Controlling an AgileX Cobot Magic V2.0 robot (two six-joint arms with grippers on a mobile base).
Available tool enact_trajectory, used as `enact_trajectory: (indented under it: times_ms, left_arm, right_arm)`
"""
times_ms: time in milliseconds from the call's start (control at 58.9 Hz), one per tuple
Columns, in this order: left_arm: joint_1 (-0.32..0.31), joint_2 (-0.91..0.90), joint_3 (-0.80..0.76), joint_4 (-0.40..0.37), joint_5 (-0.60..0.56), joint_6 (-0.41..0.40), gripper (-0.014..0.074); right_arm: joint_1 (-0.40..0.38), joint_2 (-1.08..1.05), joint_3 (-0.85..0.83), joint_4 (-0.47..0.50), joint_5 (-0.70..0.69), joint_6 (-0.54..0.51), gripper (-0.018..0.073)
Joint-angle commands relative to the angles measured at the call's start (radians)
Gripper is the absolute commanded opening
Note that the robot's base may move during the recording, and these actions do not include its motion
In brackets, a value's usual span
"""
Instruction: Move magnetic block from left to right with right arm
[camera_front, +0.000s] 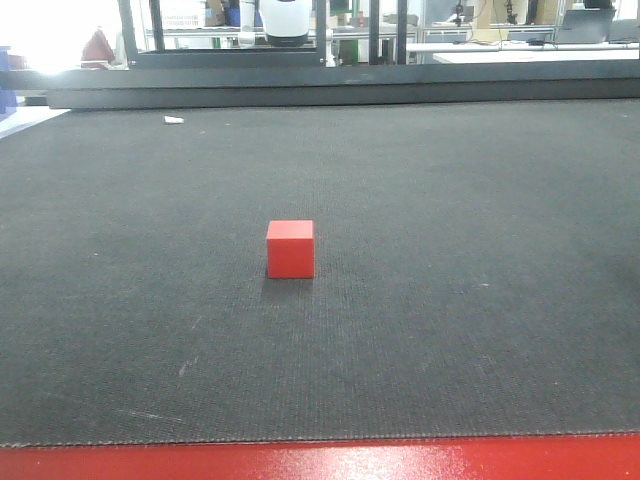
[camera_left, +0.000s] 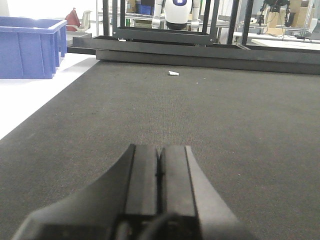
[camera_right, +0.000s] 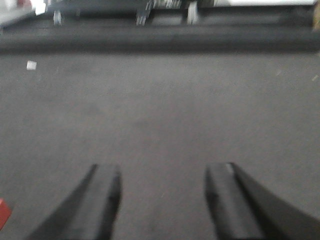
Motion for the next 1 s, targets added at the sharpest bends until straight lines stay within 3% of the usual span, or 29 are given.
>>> enact_trajectory:
  times_ms: [0,102,238,493,645,985]
  left_arm:
    - [0.001,-0.014,0.01,0.0,-0.09,-0.004,-0.0116]
    - [0.001,-0.014,0.01,0.0,-0.09,-0.004,-0.0116]
    - [0.001,-0.014,0.01,0.0,-0.09,-0.004,-0.0116]
    - [0.001,-0.014,0.01,0.0,-0.09,-0.004,-0.0116]
    - [0.001,-0.014,0.01,0.0,-0.09,-0.004,-0.0116]
    - [0.001,-0.014,0.01,0.0,-0.09,-0.004,-0.0116]
  right_arm:
    - [0.044,0.133,-0.132,-0.012,0.026,0.0,0.0644]
    - [0.117,0.273,-0.243,-0.015,0.137,0.0,0.0643]
    - [0.237,0.437,-0.403,-0.021,0.253,0.083,0.0643]
    - [0.446,0.744,-0.695,-0.18,0.459,0.434,0.0643]
    - [0.536,0.904,-0.863,-0.267,0.585,0.588,0.0643]
    - [0.641,1.184,-1.155,-0.303,0.792,0.668,0.0643]
